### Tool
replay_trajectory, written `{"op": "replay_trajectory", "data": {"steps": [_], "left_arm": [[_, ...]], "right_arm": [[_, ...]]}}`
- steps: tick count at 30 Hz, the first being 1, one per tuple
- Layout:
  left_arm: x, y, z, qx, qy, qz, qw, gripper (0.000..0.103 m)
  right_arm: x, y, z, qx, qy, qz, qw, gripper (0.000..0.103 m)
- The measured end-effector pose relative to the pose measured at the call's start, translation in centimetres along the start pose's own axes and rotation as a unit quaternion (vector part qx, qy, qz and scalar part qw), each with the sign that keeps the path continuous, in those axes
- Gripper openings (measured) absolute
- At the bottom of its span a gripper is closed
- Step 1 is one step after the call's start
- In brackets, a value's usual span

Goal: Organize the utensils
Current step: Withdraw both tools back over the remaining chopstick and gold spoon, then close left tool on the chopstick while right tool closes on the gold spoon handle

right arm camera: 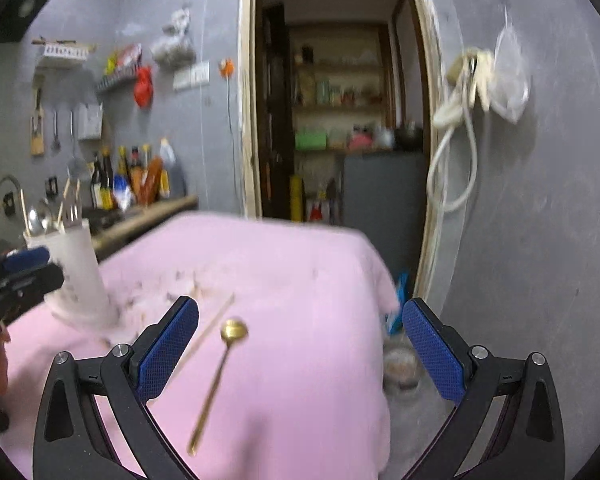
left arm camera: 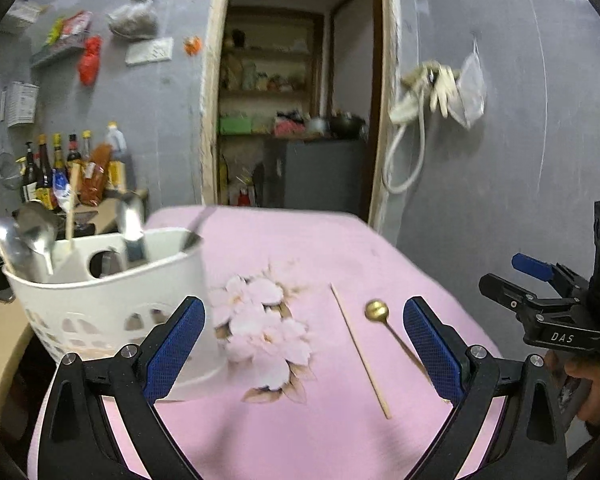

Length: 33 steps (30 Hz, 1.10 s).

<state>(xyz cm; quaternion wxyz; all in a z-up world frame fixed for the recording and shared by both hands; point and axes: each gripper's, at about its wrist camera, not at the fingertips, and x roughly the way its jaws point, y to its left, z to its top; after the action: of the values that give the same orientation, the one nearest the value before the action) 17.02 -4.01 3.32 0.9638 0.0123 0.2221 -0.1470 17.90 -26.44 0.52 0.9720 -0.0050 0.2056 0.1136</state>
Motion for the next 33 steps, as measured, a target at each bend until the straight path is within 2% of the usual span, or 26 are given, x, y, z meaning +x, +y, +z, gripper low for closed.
{"op": "replay_trajectory", "data": {"steps": [5, 7, 9, 14, 17, 19, 21, 28, 33], "left_arm": [[4.2, -1.8, -0.7, 0.035, 0.094, -0.003, 0.9949, 0.097], [5.8, -2.4, -1.1, 0.045, 0.13, -0.004, 0.9905, 0.096], [7.4, -2.8, -1.4, 0.049, 0.161, -0.008, 0.9858, 0.093], [10.3, -2.7, -1.6, 0.029, 0.211, -0.032, 0.9766, 0.074], [12.2, -2.4, -1.8, 0.01, 0.241, -0.048, 0.9692, 0.06], [13.2, -2.2, -1.9, -0.002, 0.259, -0.056, 0.9642, 0.047], [14.2, -2.0, -2.1, -0.013, 0.271, -0.057, 0.9608, 0.042], [15.2, -2.0, -1.0, -0.026, 0.274, -0.055, 0.9599, 0.019], [15.1, -2.0, -1.0, -0.022, 0.278, -0.047, 0.9593, 0.007]], "right_arm": [[0.9, -0.7, -1.3, -0.003, 0.055, 0.023, 0.998, 0.102], [1.2, -0.7, -1.8, -0.01, 0.076, 0.037, 0.996, 0.099], [1.4, -0.5, -2.3, -0.019, 0.094, 0.048, 0.994, 0.092], [1.9, -0.7, -3.2, -0.028, 0.118, 0.065, 0.99, 0.081], [2.3, -0.9, -3.4, -0.026, 0.128, 0.071, 0.989, 0.076], [2.5, -0.9, -3.4, -0.026, 0.133, 0.077, 0.988, 0.074], [2.6, -0.9, -3.5, -0.024, 0.139, 0.086, 0.986, 0.073], [3.2, 0.7, -3.4, -0.051, 0.156, 0.11, 0.98, 0.071], [3.5, 3.1, -3.7, -0.098, 0.161, 0.103, 0.977, 0.071]]}}
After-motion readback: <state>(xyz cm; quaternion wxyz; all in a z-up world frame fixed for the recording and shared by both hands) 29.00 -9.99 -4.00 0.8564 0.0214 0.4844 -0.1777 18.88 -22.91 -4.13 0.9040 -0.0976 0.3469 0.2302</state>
